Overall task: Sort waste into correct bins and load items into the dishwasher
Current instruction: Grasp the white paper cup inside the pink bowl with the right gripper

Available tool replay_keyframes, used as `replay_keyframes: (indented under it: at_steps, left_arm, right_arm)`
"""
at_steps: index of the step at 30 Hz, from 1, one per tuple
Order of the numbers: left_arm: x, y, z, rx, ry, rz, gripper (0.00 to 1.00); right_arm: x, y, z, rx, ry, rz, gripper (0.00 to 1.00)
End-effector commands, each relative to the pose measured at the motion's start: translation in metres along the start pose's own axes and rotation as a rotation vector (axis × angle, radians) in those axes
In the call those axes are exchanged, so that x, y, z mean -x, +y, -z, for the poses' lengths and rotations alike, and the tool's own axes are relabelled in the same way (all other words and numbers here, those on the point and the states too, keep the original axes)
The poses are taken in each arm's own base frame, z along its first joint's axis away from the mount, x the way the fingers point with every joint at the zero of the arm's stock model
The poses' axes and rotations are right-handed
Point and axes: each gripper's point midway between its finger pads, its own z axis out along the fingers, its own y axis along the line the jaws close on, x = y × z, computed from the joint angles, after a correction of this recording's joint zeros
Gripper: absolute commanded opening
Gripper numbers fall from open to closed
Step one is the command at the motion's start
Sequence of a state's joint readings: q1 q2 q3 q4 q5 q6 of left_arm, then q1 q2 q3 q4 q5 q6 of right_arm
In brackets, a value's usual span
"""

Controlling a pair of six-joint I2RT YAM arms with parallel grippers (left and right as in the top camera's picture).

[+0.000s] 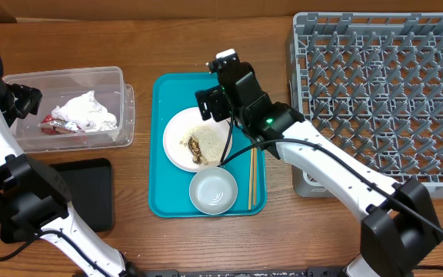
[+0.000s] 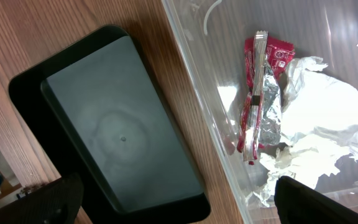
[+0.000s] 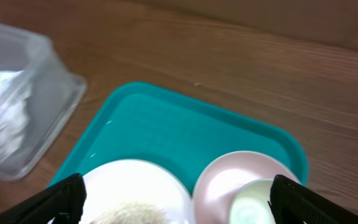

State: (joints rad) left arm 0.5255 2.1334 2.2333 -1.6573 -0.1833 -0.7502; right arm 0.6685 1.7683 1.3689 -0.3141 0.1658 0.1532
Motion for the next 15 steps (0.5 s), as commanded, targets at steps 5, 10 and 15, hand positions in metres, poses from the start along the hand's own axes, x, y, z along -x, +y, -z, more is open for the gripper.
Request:
replay_keyframes:
  at_steps: [5,10,15]
  left_arm:
    - [-0.001,0.003,0.015,-0.027,-0.028,0.018,1.0]
    - [-0.001,0.003,0.015,-0.027,-0.028,0.018,1.0]
    - [-0.001,0.003,0.015,-0.027,-0.028,0.018,1.0]
  right_arm:
    - [-0.011,-0.04,-0.024,-0.26,-0.001,0.006,0.95]
    - [-0.018,-0.04,-0.029,-0.257,0.012,-0.063,0.79]
    - [-0.025,-0.032,-0.031,-0.21,0.042,-0.063,0.64]
